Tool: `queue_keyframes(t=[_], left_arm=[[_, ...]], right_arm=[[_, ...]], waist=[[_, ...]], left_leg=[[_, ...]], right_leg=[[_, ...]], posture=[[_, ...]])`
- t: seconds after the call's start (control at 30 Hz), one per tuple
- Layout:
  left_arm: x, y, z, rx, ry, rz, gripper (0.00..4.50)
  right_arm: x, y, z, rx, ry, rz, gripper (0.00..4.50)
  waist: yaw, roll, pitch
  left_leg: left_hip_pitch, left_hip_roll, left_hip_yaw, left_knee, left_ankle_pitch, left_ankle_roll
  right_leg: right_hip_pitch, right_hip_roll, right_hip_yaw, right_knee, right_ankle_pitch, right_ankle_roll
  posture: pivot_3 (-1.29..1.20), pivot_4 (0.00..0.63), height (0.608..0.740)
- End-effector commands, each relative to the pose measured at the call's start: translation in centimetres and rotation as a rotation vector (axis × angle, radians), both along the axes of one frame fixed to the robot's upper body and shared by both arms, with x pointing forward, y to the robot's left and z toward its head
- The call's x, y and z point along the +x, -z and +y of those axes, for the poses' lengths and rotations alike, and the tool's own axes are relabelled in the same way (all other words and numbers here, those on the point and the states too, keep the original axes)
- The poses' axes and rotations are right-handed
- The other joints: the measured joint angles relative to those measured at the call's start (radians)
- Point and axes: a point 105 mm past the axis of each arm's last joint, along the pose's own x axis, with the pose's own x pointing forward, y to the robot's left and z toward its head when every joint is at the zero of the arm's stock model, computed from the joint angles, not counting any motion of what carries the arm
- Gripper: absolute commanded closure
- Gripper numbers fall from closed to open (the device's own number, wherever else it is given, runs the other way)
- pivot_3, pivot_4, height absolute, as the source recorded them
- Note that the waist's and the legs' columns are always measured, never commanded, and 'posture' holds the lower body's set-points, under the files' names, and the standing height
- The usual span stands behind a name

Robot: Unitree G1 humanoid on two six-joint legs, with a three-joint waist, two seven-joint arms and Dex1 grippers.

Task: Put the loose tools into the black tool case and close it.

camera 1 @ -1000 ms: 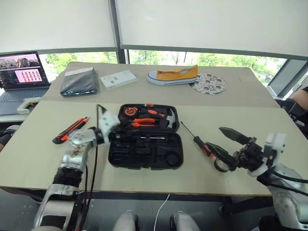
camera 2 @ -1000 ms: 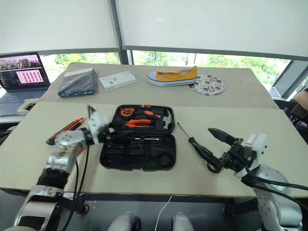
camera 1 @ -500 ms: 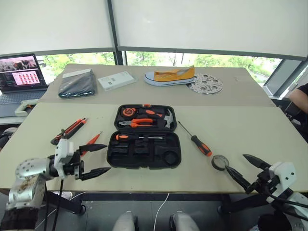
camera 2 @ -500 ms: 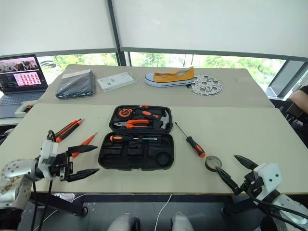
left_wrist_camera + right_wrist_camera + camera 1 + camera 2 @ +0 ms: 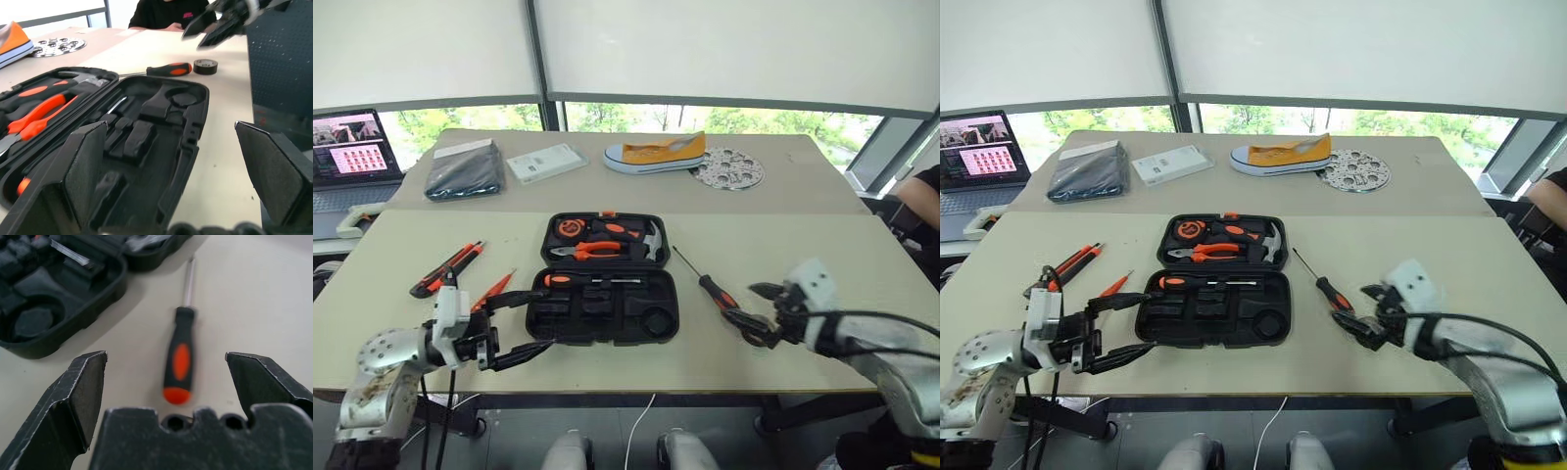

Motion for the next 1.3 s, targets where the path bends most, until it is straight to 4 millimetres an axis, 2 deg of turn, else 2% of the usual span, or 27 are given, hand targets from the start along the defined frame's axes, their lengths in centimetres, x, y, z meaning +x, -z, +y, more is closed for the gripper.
queue_keyframes(t=[0.03,0.1,0.2,0.47,0.53,0.63,0.77,0.83,0.97,1.07,1.2,1.3], left_arm=[[0.1,-1.0,-0.1,-0.015,-0.003,-0.051,0.03],[0.2,-0.9,0.0,-0.012,-0.008,-0.053,0.03],[0.4,-0.7,0.3,-0.005,-0.012,-0.059,0.00],[0.7,0.0,1.4,0.002,-0.050,-0.077,0.00],[0.9,0.0,1.6,-0.007,-0.068,-0.088,0.00],[1.3,-0.3,2.1,-0.034,-0.117,-0.104,0.00],[1.2,-0.2,3.2,-0.044,-0.191,-0.116,0.00],[0.9,0.0,3.8,-0.054,-0.241,-0.113,0.00],[0.3,0.4,4.8,-0.072,-0.342,-0.110,0.00],[-0.3,0.9,5.2,-0.067,-0.376,-0.099,0.00],[-1.3,2.0,6.0,-0.052,-0.429,-0.069,0.00],[-1.6,2.2,6.3,-0.051,-0.447,-0.065,0.00]], right_arm=[[1.0,1.1,0.2,-0.112,0.015,0.070,0.00],[2.1,1.0,0.7,-0.115,0.051,0.078,0.00],[3.3,1.1,0.5,-0.144,0.119,0.069,0.64],[3.3,0.7,-0.8,-0.135,0.224,0.038,3.40],[3.3,0.1,-1.3,-0.101,0.257,0.005,3.47],[3.6,-2.6,-0.9,-0.014,0.207,-0.177,3.47],[2.9,-7.6,2.3,0.113,-0.069,-0.477,3.47],[2.3,-8.6,5.2,0.075,-0.301,-0.554,3.47],[3.3,-7.4,9.6,-0.085,-0.620,-0.512,3.47],[4.1,-6.5,11.7,-0.165,-0.743,-0.475,3.47],[5.2,-3.0,12.8,-0.342,-0.790,-0.295,3.47],[5.8,-2.0,12.4,-0.401,-0.746,-0.229,3.47]], waist=[[0.002,-0.001,0.000],[0.002,-0.001,0.001],[-0.001,-0.001,0.001],[0.001,-0.001,0.001],[0.001,-0.001,0.001],[0.000,-0.002,0.001],[-0.007,-0.001,0.001],[-0.016,-0.001,0.001],[-0.033,-0.003,0.002],[-0.027,-0.005,0.003],[-0.016,-0.004,0.003],[-0.003,-0.005,0.003]], left_leg=[[-0.001,-0.001,0.000,0.000,0.000,0.000],[-0.001,-0.001,0.000,0.000,0.000,0.000],[-0.002,-0.001,0.000,0.000,0.000,0.000],[-0.004,-0.001,0.000,0.000,0.000,0.000],[-0.005,-0.001,-0.001,0.000,0.000,0.000],[-0.005,-0.001,-0.001,0.000,0.000,0.000],[-0.004,-0.001,-0.001,0.000,0.000,0.000],[-0.003,0.001,-0.001,0.000,0.000,0.000],[0.000,0.003,0.000,-0.001,0.000,0.000],[0.002,0.003,0.000,-0.001,0.000,0.000],[0.000,0.003,0.000,-0.002,0.000,0.000],[-0.003,0.002,0.000,-0.002,-0.001,-0.001]], right_leg=[[0.000,0.000,0.000,0.000,0.000,0.000],[-0.001,0.000,0.000,0.000,0.000,0.000],[-0.001,0.000,0.000,-0.001,0.001,0.001],[-0.002,0.000,0.000,-0.001,0.004,0.002],[-0.002,0.000,-0.001,-0.001,0.003,0.002],[-0.002,0.000,-0.001,-0.001,0.003,0.002],[-0.002,0.001,-0.001,-0.001,0.003,0.009],[-0.002,0.002,-0.001,-0.001,0.004,0.010],[-0.001,0.004,-0.001,-0.001,0.004,0.007],[-0.001,0.004,-0.002,0.001,0.002,0.000],[-0.003,0.001,-0.003,0.002,0.006,-0.005],[-0.005,-0.001,-0.003,0.001,0.005,-0.005]], posture=[[0.00,0.150,0.740],[0.00,0.150,0.740],[0.00,0.150,0.740],[0.00,0.150,0.740],[0.00,0.150,0.740],[0.00,0.150,0.740],[0.00,0.150,0.740],[0.00,0.150,0.740],[0.00,0.150,0.740],[0.00,0.150,0.740],[0.00,0.150,0.740],[0.00,0.150,0.740]])
